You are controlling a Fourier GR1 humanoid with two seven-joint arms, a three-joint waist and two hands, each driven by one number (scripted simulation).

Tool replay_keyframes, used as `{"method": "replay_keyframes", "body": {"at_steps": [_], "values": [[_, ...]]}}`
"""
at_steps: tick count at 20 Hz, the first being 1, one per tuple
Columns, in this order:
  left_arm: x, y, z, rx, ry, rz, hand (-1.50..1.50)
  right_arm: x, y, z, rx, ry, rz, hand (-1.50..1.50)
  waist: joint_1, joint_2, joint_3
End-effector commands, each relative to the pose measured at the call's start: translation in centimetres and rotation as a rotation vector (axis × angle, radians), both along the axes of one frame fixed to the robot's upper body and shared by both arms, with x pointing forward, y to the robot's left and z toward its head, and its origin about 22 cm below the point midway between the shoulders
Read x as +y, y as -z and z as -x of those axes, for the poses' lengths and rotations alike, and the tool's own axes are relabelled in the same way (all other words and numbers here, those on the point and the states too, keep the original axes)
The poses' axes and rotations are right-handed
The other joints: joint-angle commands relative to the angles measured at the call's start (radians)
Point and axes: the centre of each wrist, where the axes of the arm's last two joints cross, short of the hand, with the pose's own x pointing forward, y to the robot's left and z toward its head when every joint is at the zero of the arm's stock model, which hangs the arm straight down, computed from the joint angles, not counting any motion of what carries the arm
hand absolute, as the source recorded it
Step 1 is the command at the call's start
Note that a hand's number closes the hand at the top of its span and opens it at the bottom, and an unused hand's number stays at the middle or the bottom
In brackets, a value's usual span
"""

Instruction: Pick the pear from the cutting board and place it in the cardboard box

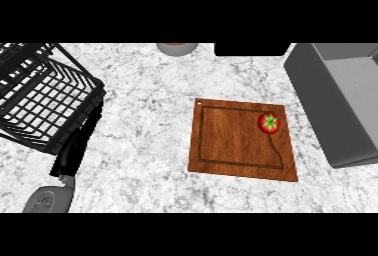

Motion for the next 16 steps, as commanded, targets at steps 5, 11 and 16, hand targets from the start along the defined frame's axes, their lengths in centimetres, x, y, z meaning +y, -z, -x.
{"method": "replay_keyframes", "body": {"at_steps": [5,11,16], "values": [[0.2,-1.5,-1.4,-0.011,0.017,0.003,0.00,-8.3,-1.0,-2.4,0.051,0.125,-0.014,1.50,0.014,0.004,0.001],[-1.6,-1.8,-1.1,-0.021,0.027,-0.003,0.00,-10.6,2.3,-5.6,0.165,0.178,0.053,1.50,0.026,0.006,0.001],[-0.8,-0.2,-0.2,-0.020,0.045,0.003,0.00,-12.8,4.7,-6.8,0.435,0.218,-0.155,-1.50,0.047,0.013,0.001]]}}
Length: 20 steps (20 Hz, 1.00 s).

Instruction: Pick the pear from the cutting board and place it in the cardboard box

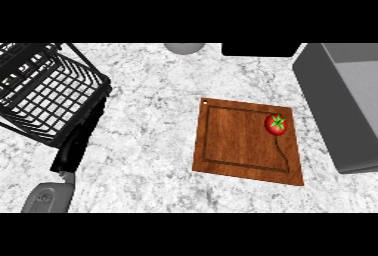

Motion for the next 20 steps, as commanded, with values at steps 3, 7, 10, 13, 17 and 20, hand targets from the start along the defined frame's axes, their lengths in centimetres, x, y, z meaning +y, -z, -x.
{"method": "replay_keyframes", "body": {"at_steps": [3,7,10,13,17,20], "values": [[-1.8,-0.3,-0.7,-0.004,0.013,0.007,0.00,-1.2,4.9,-2.0,0.197,-0.094,-0.153,-1.50,0.007,0.003,0.002],[0.5,0.4,0.5,0.004,-0.020,0.006,0.00,-1.1,5.1,-3.0,0.014,-0.192,-0.281,-1.50,-0.014,-0.005,0.000],[0.6,-0.3,-0.5,0.004,-0.021,0.014,0.00,-1.1,5.3,-3.8,-0.183,-0.249,-0.477,-1.50,-0.012,-0.003,0.002],[-0.2,0.0,-0.4,0.002,-0.025,0.013,0.00,-2.2,6.6,-3.3,-0.281,-0.262,-0.630,-1.50,-0.018,-0.004,0.002],[2.1,1.5,0.5,-0.003,-0.025,-0.010,0.00,-3.4,5.0,-4.1,-0.298,-0.201,-0.793,-1.50,-0.009,0.001,0.000],[1.6,-0.1,0.6,-0.005,-0.008,-0.006,0.00,-5.7,6.4,-2.1,-0.351,-0.111,-0.887,-1.50,0.001,0.003,0.003]]}}
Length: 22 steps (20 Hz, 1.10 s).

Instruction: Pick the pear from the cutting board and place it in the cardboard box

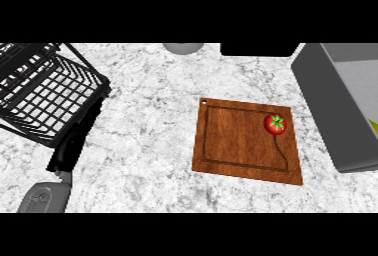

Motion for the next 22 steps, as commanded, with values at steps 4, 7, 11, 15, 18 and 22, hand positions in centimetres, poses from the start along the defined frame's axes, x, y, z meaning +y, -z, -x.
{"method": "replay_keyframes", "body": {"at_steps": [4,7,11,15,18,22], "values": [[-0.6,0.1,-0.8,-0.020,-0.002,-0.006,0.00,-2.6,0.1,1.3,-0.148,0.117,-0.261,-1.50,0.002,0.009,0.001],[-0.9,0.5,-0.5,-0.008,0.015,0.007,0.00,-3.5,1.7,2.8,-0.245,0.145,-0.287,-1.50,0.010,0.012,0.004],[-0.6,0.7,-0.4,0.006,0.019,0.013,0.00,-6.2,1.3,6.3,-0.287,0.171,-0.292,-1.50,0.008,0.014,0.006],[-1.4,0.4,-0.7,-0.002,0.022,0.013,0.00,-7.4,0.2,7.7,-0.333,0.209,-0.321,-1.50,0.013,0.019,0.008],[-0.9,-0.1,-0.5,-0.008,0.011,0.006,0.00,-7.9,0.8,8.9,-0.345,0.253,-0.318,-1.50,0.020,0.018,0.009],[-1.3,0.0,0.1,-0.026,0.027,0.020,0.00,-8.4,2.1,10.6,-0.345,0.248,-0.305,-1.50,0.028,0.019,0.012]]}}
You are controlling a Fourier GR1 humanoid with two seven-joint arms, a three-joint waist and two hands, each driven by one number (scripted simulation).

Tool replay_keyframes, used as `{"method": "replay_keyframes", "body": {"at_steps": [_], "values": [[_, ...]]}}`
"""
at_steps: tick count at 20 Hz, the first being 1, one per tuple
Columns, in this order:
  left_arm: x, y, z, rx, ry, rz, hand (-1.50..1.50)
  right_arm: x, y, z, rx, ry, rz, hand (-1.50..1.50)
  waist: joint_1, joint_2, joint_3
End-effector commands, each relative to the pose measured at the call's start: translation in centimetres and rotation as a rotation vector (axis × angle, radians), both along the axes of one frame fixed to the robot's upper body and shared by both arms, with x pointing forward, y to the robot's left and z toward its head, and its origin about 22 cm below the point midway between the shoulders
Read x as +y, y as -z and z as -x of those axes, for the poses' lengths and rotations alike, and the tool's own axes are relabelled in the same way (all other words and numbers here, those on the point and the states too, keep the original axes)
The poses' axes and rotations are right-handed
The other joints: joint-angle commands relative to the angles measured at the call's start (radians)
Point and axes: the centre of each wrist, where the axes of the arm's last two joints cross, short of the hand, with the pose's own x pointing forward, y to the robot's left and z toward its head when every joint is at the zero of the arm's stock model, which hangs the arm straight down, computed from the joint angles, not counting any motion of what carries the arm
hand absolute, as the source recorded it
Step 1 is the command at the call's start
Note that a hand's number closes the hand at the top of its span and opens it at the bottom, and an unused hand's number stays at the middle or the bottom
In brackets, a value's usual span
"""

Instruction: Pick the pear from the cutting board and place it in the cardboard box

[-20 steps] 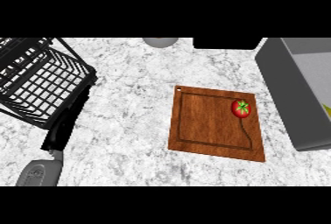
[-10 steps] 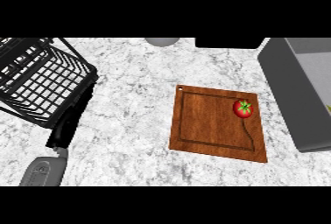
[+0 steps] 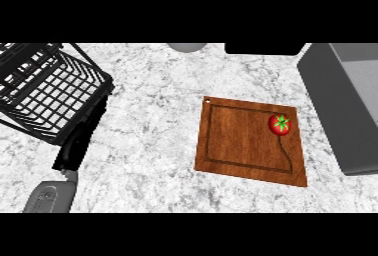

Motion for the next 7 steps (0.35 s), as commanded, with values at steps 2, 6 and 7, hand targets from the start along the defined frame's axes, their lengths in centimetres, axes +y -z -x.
{"method": "replay_keyframes", "body": {"at_steps": [2,6,7], "values": [[-0.3,-0.2,-0.5,0.003,-0.008,-0.001,0.00,-0.7,0.6,1.8,-0.007,0.005,0.028,-1.50,-0.005,0.003,0.002],[0.3,-0.3,-0.1,-0.009,-0.001,-0.012,0.00,-1.4,0.6,3.2,0.014,-0.011,0.055,-1.50,-0.005,0.002,0.003],[-1.1,-0.2,-0.6,-0.006,0.003,-0.005,0.00,-1.4,0.3,3.1,0.020,-0.015,0.055,-1.50,-0.010,0.005,0.004]]}}
